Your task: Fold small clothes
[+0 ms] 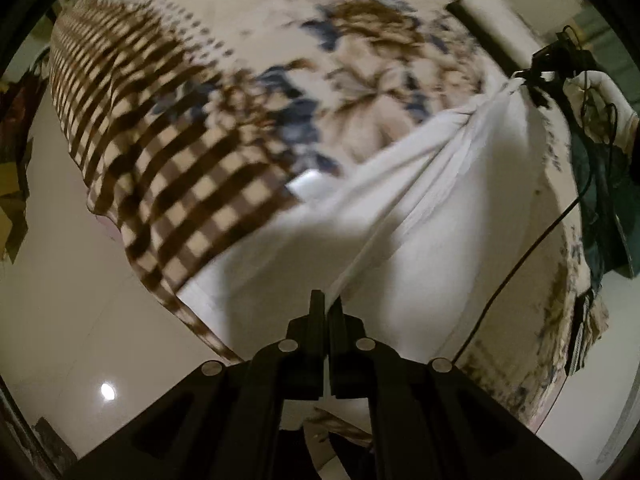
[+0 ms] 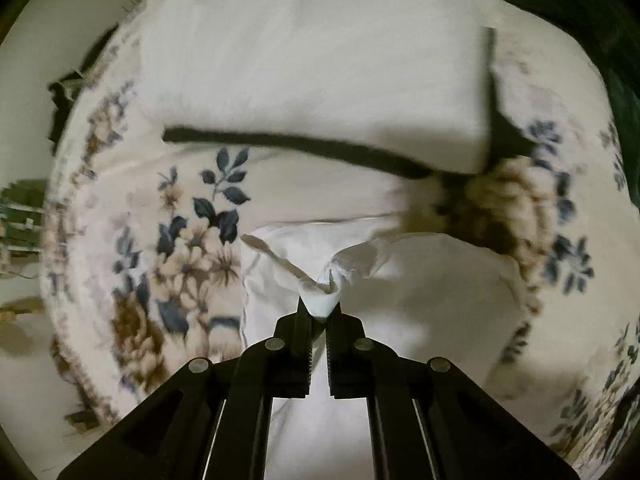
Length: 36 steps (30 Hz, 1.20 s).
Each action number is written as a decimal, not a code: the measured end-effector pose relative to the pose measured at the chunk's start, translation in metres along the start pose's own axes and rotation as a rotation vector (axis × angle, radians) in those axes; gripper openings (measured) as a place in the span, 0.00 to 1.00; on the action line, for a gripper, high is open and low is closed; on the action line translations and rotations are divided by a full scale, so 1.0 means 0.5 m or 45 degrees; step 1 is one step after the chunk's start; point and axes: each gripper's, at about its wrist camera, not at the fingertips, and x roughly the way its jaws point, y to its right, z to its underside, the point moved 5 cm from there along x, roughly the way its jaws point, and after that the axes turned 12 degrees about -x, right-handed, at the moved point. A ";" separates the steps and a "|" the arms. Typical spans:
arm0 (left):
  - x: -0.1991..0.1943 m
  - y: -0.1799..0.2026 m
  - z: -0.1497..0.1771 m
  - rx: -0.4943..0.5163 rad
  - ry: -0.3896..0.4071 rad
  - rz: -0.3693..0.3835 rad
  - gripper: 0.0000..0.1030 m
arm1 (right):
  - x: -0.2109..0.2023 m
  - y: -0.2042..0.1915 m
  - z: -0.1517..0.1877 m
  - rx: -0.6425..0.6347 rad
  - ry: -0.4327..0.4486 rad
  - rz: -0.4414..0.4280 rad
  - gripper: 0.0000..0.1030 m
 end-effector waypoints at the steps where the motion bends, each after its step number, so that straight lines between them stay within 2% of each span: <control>1: 0.010 -0.013 -0.011 -0.009 -0.012 0.000 0.00 | 0.018 -0.010 -0.005 0.001 -0.012 0.028 0.05; 3: 0.026 -0.035 -0.030 -0.014 -0.030 -0.011 0.00 | 0.048 -0.022 -0.015 0.007 -0.035 0.094 0.05; 6: 0.051 -0.058 -0.050 -0.025 -0.098 0.001 0.00 | 0.076 -0.025 -0.013 0.036 -0.085 0.108 0.06; 7: 0.058 -0.067 -0.054 -0.027 -0.139 0.003 0.01 | 0.075 -0.024 -0.009 0.049 -0.091 0.095 0.13; 8: 0.059 -0.077 -0.058 -0.040 -0.157 0.004 0.04 | 0.069 -0.026 0.003 0.052 -0.107 0.060 0.28; 9: 0.058 -0.091 -0.062 -0.069 -0.194 0.046 0.04 | 0.060 -0.029 0.018 0.049 -0.119 0.030 0.38; 10: 0.058 -0.101 -0.065 -0.093 -0.231 0.088 0.05 | 0.036 -0.032 0.050 0.039 -0.117 -0.002 0.54; 11: 0.055 -0.109 -0.067 -0.105 -0.250 0.100 0.12 | 0.016 -0.035 0.078 0.023 -0.108 -0.013 0.57; 12: 0.049 -0.121 -0.070 -0.110 -0.265 0.113 0.17 | -0.012 -0.038 0.126 -0.001 -0.106 -0.018 0.57; 14: 0.041 -0.125 -0.073 -0.090 -0.288 0.143 0.42 | -0.046 -0.038 0.220 -0.020 -0.118 -0.002 0.57; 16: 0.034 -0.108 -0.073 -0.040 -0.316 0.178 0.47 | -0.066 -0.034 0.338 -0.006 -0.154 0.008 0.57; 18: 0.037 -0.069 -0.066 0.080 -0.347 0.190 0.47 | -0.062 -0.038 0.474 0.034 -0.227 -0.017 0.57; 19: 0.045 -0.053 -0.063 0.127 -0.353 0.172 0.47 | -0.049 -0.045 0.563 0.071 -0.288 -0.048 0.57; 21: 0.068 -0.020 -0.050 0.238 -0.337 0.113 0.47 | -0.017 -0.064 0.697 0.157 -0.368 -0.124 0.57; 22: 0.076 -0.018 -0.048 0.251 -0.325 0.083 0.46 | 0.002 -0.077 0.756 0.202 -0.401 -0.166 0.57; 25: 0.105 -0.025 -0.049 0.244 -0.293 -0.036 0.24 | 0.060 -0.120 0.907 0.320 -0.466 -0.263 0.57; 27: 0.105 -0.036 -0.055 0.208 -0.283 -0.064 0.28 | 0.088 -0.151 0.983 0.349 -0.491 -0.274 0.57; 30: 0.084 -0.055 -0.065 0.151 -0.321 -0.093 0.28 | 0.098 -0.173 1.059 0.390 -0.477 -0.297 0.57; 32: 0.054 -0.034 -0.084 0.184 -0.313 -0.104 0.31 | 0.081 -0.164 1.069 0.425 -0.444 -0.330 0.57; 33: 0.028 -0.002 -0.104 0.214 -0.292 -0.069 0.36 | 0.067 -0.154 1.063 0.451 -0.414 -0.356 0.57; 35: -0.003 0.063 -0.143 0.260 -0.249 0.006 0.72 | 0.013 -0.101 1.028 0.498 -0.285 -0.377 0.57; 36: -0.016 0.106 -0.167 0.286 -0.226 0.063 0.74 | -0.018 -0.067 0.999 0.506 -0.205 -0.376 0.57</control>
